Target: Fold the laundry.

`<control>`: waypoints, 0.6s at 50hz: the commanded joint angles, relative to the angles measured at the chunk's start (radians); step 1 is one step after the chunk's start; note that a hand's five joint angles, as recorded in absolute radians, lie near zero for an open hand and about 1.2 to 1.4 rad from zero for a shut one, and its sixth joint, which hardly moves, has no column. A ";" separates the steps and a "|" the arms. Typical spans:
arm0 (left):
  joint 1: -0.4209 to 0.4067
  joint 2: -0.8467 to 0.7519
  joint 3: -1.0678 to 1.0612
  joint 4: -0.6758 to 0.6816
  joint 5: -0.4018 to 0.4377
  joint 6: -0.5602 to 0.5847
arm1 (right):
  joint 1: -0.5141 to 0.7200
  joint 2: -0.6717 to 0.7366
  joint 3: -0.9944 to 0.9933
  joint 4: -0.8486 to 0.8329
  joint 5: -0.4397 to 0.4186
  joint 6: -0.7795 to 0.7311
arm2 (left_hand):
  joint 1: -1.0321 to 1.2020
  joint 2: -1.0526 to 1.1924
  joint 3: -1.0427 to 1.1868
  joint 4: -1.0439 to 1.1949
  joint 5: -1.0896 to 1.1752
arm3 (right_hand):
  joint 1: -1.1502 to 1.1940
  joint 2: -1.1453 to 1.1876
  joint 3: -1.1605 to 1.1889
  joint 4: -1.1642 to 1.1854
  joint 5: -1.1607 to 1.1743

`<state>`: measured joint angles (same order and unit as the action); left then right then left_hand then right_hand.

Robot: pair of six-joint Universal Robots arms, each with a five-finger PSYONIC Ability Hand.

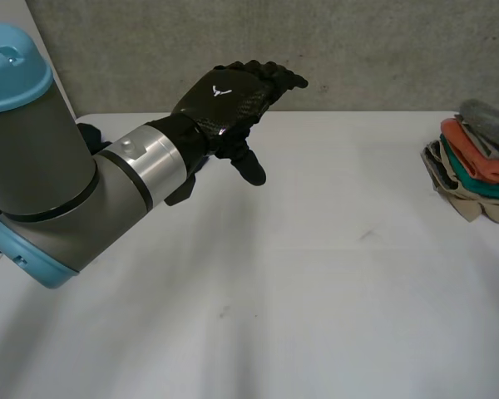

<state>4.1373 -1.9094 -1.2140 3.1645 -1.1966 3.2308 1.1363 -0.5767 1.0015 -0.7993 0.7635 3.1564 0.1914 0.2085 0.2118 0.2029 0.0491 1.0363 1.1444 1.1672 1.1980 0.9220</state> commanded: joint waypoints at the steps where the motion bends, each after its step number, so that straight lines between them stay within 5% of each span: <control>1: -0.009 0.000 0.001 -0.001 0.000 0.000 | -0.021 -0.074 0.037 -0.086 -0.004 0.140 | 0.019 0.002 -0.001 0.008 -0.013 | 0.253 0.145 0.123 0.092 0.193; 3: -0.018 0.000 0.001 -0.001 0.000 0.000 | -0.027 -0.095 0.058 -0.086 0.000 0.155 | 0.022 0.005 0.002 0.011 -0.010 | -0.524 -0.632 -0.655 -0.685 -0.584; 6: -0.037 0.003 0.001 -0.001 0.000 0.000 | -0.027 -0.132 0.091 -0.040 0.003 0.159 | 0.019 0.002 -0.001 0.008 -0.013 | -0.862 -0.970 -0.993 -1.023 -0.922; 13: -0.078 0.013 0.001 0.000 0.000 0.000 | -0.108 -0.291 0.147 0.250 0.000 0.096 | 0.016 -0.001 -0.004 0.005 -0.016 | -0.862 -0.970 -0.993 -1.023 -0.922; 18: -0.091 0.018 -0.001 -0.001 0.000 -0.003 | -0.173 -0.382 0.157 0.495 0.028 -0.139 | 0.013 -0.004 -0.007 0.002 -0.019 | -0.862 -0.970 -0.993 -1.023 -0.922; 21: -0.091 0.038 -0.001 0.000 0.000 -0.005 | -0.213 -0.439 0.151 0.630 0.132 -0.341 | 0.013 -0.004 -0.007 0.002 -0.019 | -0.862 -0.970 -0.993 -1.023 -0.922; 26: -0.081 0.076 0.017 0.002 0.002 -0.005 | -0.192 -0.500 0.120 0.672 0.423 -0.603 | 0.013 -0.004 -0.007 0.002 -0.019 | -0.862 -0.970 -0.993 -1.023 -0.922; 30: -0.072 0.107 0.050 0.009 -0.014 -0.003 | -0.033 -0.549 0.117 0.558 0.517 -0.593 | 0.013 -0.004 -0.007 0.002 -0.019 | -0.862 -0.970 -0.993 -1.023 -0.922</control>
<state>4.0520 -1.8415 -1.2002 3.1671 -1.1968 3.2263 0.9415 -1.0650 1.1300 -0.1292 1.0914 2.6362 0.1914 0.2085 0.2117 0.2029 0.0491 0.2237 0.2087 0.2085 0.2107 0.0477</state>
